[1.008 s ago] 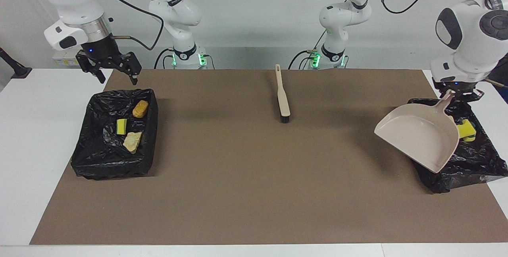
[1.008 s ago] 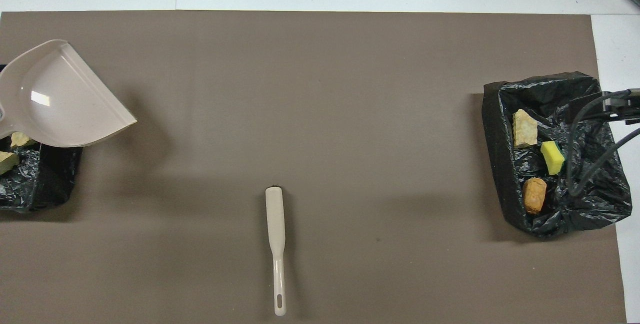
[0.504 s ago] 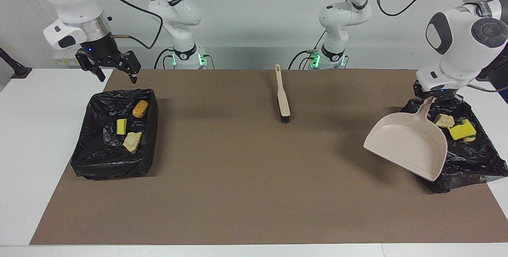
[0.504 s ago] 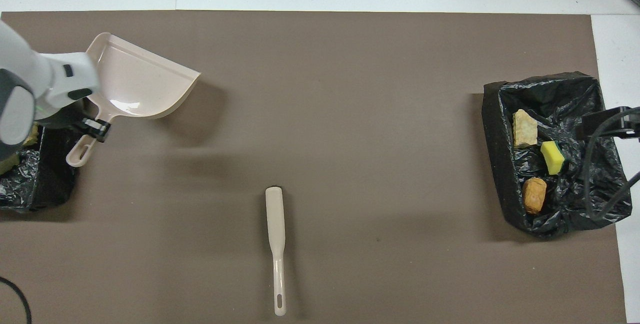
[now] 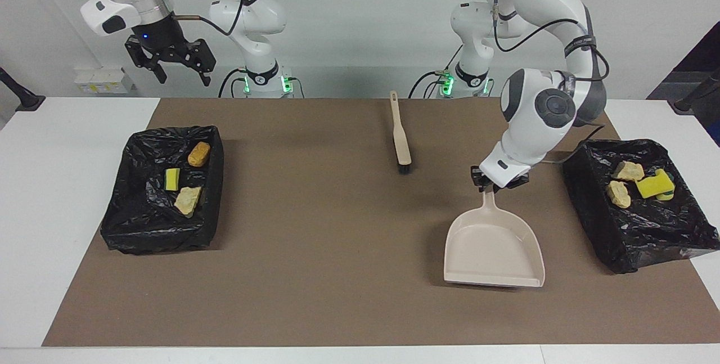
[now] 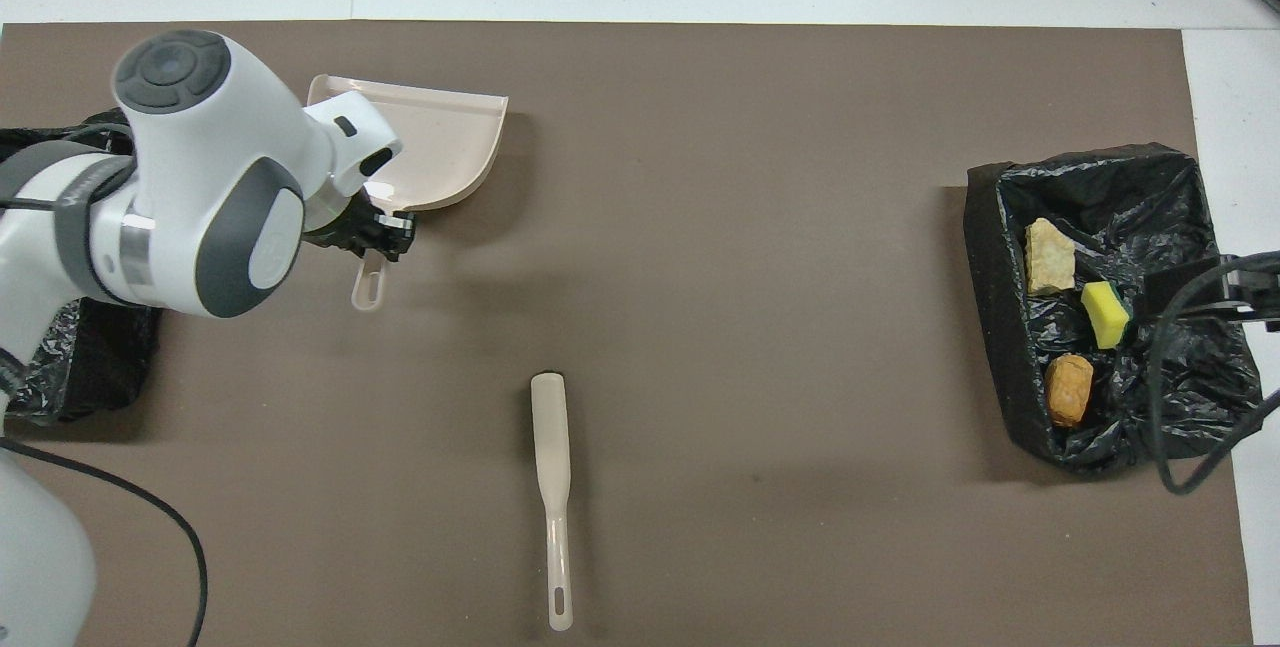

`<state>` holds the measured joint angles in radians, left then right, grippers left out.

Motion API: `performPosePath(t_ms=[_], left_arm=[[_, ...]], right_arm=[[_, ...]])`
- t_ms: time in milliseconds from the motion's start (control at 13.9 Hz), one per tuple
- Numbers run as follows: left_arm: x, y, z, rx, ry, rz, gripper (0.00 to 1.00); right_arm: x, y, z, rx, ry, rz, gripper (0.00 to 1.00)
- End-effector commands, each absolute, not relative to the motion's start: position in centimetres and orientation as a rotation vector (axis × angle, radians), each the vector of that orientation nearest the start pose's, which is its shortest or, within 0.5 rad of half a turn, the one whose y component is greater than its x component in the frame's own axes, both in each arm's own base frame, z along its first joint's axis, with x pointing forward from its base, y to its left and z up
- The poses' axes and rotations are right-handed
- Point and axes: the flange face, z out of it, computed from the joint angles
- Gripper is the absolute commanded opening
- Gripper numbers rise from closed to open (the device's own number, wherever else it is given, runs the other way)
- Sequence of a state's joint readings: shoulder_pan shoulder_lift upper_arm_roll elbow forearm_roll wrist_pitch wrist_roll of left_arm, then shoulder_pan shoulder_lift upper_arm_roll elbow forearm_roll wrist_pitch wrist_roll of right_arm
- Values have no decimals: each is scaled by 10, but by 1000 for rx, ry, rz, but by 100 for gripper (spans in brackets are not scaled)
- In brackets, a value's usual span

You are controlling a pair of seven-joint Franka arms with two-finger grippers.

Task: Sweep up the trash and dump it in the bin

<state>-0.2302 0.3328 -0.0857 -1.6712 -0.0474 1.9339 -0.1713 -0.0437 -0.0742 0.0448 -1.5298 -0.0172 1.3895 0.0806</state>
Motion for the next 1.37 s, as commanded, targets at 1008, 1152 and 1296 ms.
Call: performPosePath(t_ms=[1008,1152,1296], left_arm=[[627,-187,434,-3255,-347,-6,100],[628,-141,464,-3260,-287,-41,100],[620,-98,497,-3241,-252,-44,100]], right_arm=[[509,7,670,-3103,115,10,100],[509,3,669,-3102,130,12,100],[510,2,669,-3103,144,10,100]])
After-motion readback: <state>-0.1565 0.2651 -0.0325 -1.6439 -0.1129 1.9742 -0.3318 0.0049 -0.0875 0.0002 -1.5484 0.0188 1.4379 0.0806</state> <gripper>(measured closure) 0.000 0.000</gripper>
